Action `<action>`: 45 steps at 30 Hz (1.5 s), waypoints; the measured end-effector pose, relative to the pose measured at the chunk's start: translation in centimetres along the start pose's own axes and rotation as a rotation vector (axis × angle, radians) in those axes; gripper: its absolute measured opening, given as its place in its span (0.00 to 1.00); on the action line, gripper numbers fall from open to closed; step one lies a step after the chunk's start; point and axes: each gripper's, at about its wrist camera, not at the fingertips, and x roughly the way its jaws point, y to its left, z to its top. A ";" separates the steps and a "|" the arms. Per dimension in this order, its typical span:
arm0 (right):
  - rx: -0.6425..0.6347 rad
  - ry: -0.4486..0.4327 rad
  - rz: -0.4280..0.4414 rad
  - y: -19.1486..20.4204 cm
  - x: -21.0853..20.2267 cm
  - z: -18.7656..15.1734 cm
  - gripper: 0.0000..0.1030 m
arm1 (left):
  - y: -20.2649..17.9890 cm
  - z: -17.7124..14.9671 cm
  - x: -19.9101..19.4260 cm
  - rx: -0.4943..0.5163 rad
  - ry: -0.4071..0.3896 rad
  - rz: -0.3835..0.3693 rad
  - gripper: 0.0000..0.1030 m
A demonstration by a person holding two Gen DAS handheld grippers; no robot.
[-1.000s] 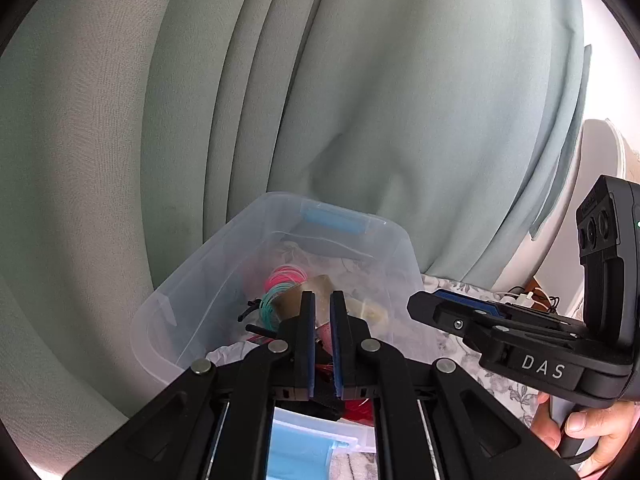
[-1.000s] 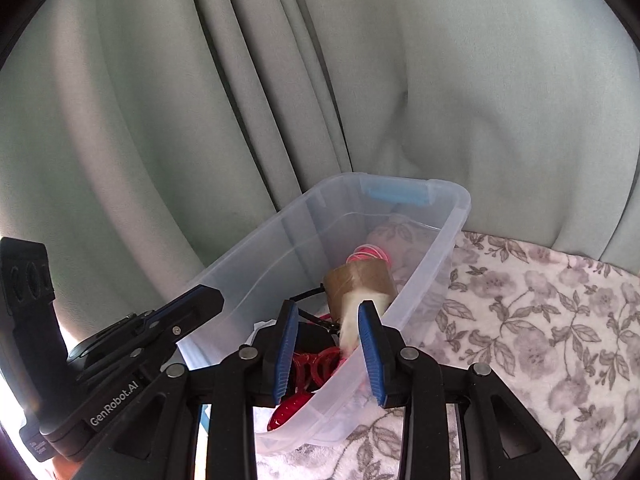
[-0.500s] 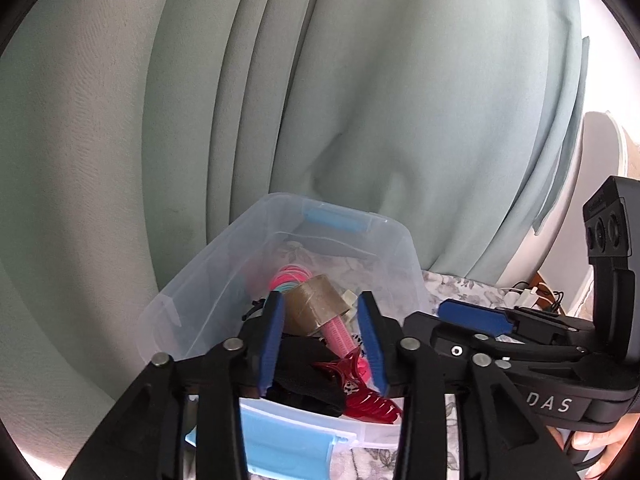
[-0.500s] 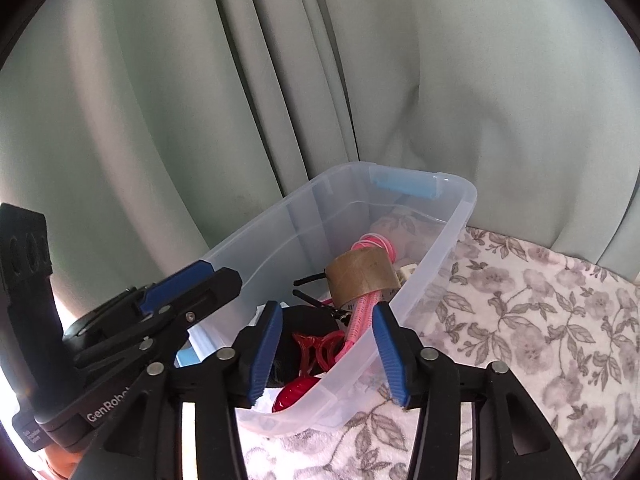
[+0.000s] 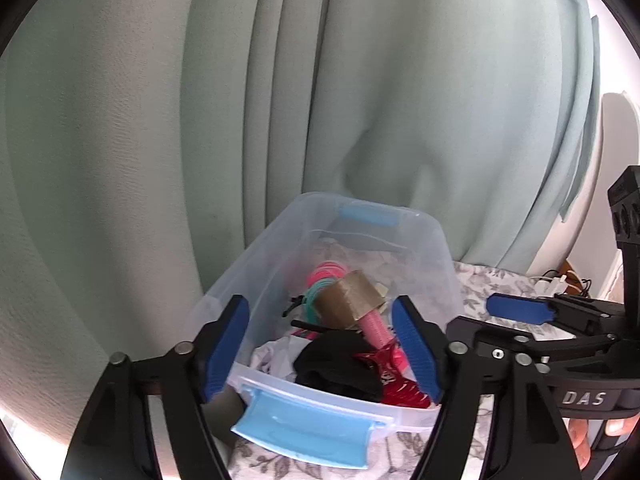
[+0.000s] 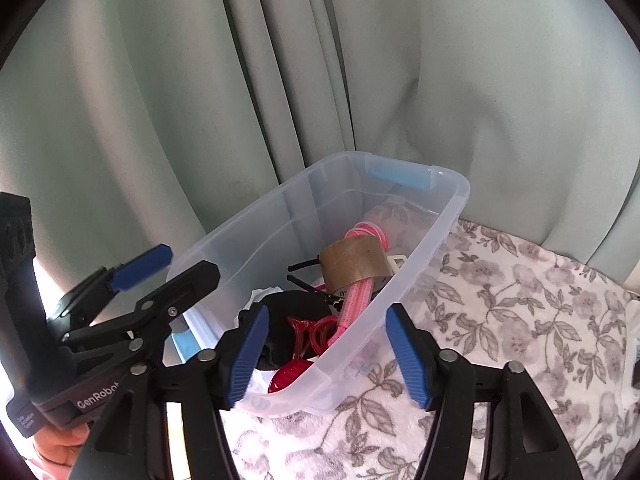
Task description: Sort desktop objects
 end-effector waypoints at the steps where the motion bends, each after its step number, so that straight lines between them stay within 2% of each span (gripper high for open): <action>1: -0.001 -0.001 0.001 0.0 -0.1 0.0 0.71 | 0.1 0.0 -0.1 0.001 0.001 0.002 0.75; 5: -0.024 0.000 0.008 0.5 -0.2 0.0 0.76 | 0.3 -0.1 0.2 0.011 0.014 0.022 0.79; 9: -0.040 -0.001 0.006 0.8 -0.3 0.1 0.82 | 0.8 -0.2 0.3 0.000 0.020 0.005 0.80; 12: -0.047 0.001 0.007 0.9 -0.3 0.1 0.88 | 1.0 -0.2 0.3 -0.007 0.023 -0.006 0.80; 14: -0.059 -0.001 0.006 1.1 -0.4 0.1 0.95 | 1.0 -0.2 0.3 -0.005 0.024 -0.005 0.80; 19: -0.090 -0.004 -0.010 1.5 -0.3 0.1 0.99 | 1.4 -0.3 0.3 -0.021 0.026 -0.028 0.81; 28: -0.104 0.014 -0.027 1.9 0.2 0.1 1.00 | 1.4 -0.4 0.3 -0.016 0.012 0.019 0.81; 45: -0.103 0.022 -0.034 2.1 0.4 0.2 1.00 | 1.8 -0.6 0.7 -0.032 0.022 0.005 0.81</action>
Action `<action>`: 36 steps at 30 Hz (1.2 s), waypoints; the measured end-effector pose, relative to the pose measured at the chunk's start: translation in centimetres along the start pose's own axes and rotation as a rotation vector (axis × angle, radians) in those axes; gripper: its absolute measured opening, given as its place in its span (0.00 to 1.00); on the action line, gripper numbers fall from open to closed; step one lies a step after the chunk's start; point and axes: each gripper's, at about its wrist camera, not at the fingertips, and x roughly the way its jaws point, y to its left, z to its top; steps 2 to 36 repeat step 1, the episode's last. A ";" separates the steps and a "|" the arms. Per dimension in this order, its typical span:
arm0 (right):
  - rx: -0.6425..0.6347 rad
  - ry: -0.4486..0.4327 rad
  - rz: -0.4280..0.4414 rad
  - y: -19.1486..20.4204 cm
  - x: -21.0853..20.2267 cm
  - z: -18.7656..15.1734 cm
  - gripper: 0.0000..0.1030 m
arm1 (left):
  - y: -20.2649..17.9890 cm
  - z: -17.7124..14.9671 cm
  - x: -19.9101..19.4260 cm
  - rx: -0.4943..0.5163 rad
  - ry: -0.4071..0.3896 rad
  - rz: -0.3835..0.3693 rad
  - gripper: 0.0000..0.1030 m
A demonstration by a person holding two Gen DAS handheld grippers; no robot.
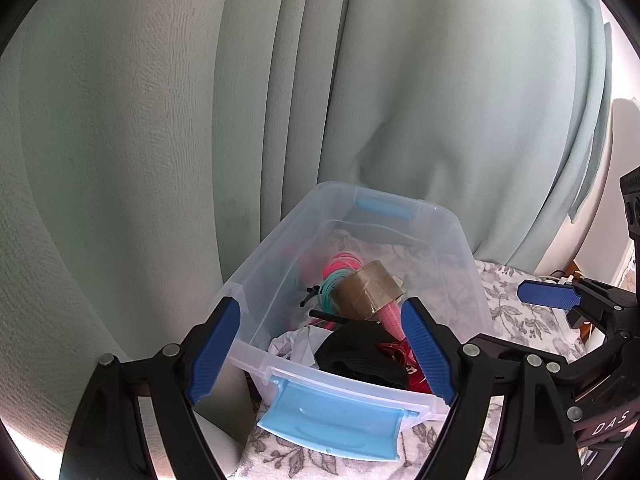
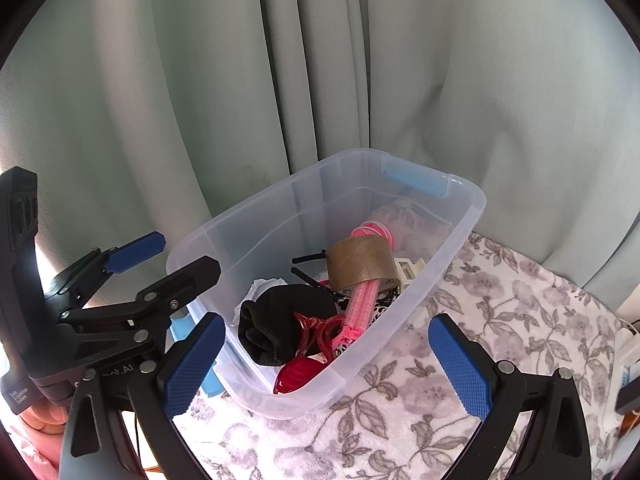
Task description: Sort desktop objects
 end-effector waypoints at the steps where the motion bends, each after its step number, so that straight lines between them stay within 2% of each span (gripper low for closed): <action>1: 0.000 0.000 0.000 0.0 0.0 0.0 1.00 | 0.0 0.0 0.0 -0.001 0.000 -0.001 0.81; 36: 0.000 0.000 0.000 0.0 0.0 0.0 1.00 | 0.0 0.0 0.0 -0.001 0.000 -0.001 0.81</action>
